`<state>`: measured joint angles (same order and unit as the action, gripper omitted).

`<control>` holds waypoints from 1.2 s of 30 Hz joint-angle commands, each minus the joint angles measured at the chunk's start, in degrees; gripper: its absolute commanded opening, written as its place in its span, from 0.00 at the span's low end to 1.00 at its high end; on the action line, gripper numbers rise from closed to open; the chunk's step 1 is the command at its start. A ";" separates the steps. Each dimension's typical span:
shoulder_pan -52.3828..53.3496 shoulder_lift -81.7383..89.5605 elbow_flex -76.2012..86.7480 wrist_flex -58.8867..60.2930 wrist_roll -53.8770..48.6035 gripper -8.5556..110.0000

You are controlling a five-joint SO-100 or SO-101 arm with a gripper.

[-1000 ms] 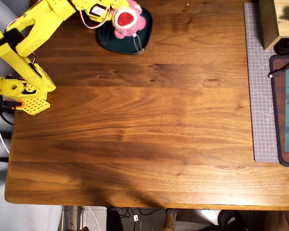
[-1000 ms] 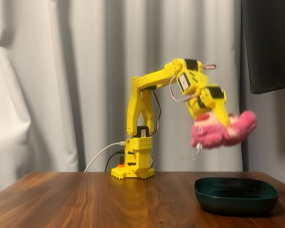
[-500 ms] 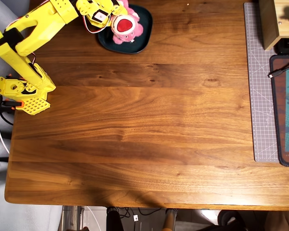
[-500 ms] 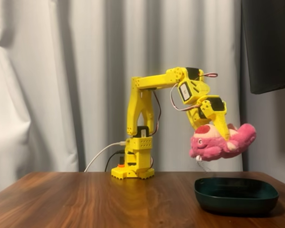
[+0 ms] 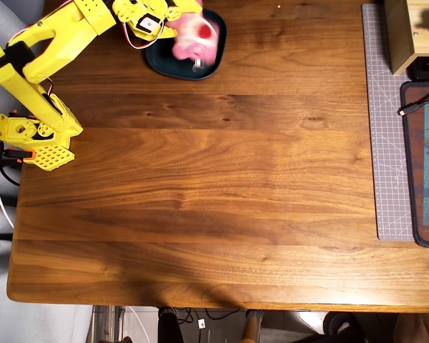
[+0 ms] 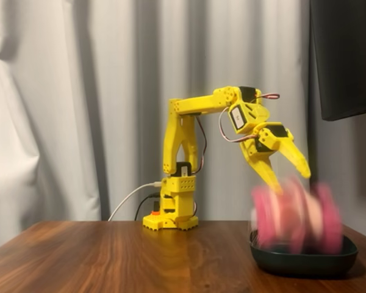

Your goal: Grasp a strawberry bear and put it in the bin.

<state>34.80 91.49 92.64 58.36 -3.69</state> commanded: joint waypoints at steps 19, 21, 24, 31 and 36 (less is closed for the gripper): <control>-18.72 19.07 -5.71 23.55 -0.44 0.07; -21.71 25.66 -2.20 28.04 0.18 0.07; -24.35 44.30 13.27 27.95 -0.44 0.07; -34.28 73.39 41.57 24.43 -0.62 0.07; -38.32 74.71 56.87 15.47 -0.44 0.07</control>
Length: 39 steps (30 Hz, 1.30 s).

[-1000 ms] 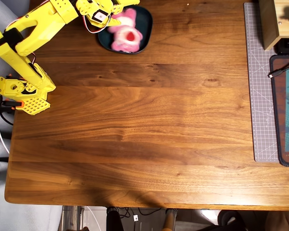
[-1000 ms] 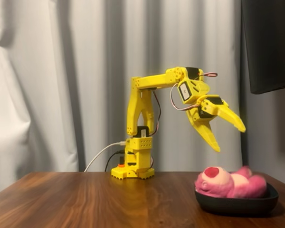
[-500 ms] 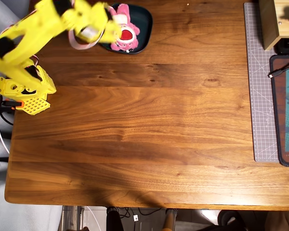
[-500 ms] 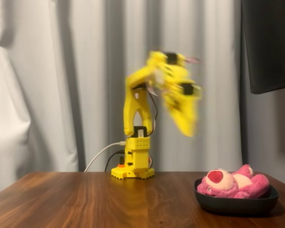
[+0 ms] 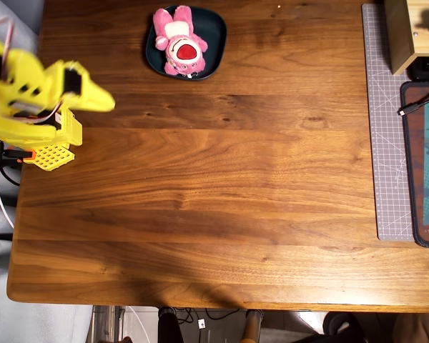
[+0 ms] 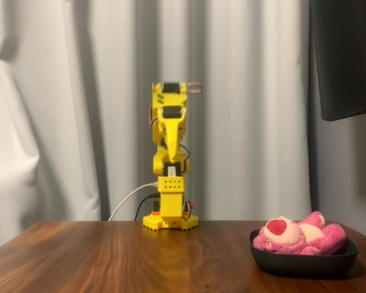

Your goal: Grasp a strawberry bear and put it in the bin.

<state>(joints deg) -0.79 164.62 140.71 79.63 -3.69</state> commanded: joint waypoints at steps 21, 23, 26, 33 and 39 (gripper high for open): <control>-4.75 29.18 34.80 -9.32 -0.62 0.07; -4.75 29.18 34.80 -9.32 -0.62 0.07; -4.92 29.18 34.80 -9.32 -0.53 0.07; -5.01 29.18 34.80 -9.32 -0.44 0.07; -5.01 29.18 34.80 -9.32 -0.44 0.07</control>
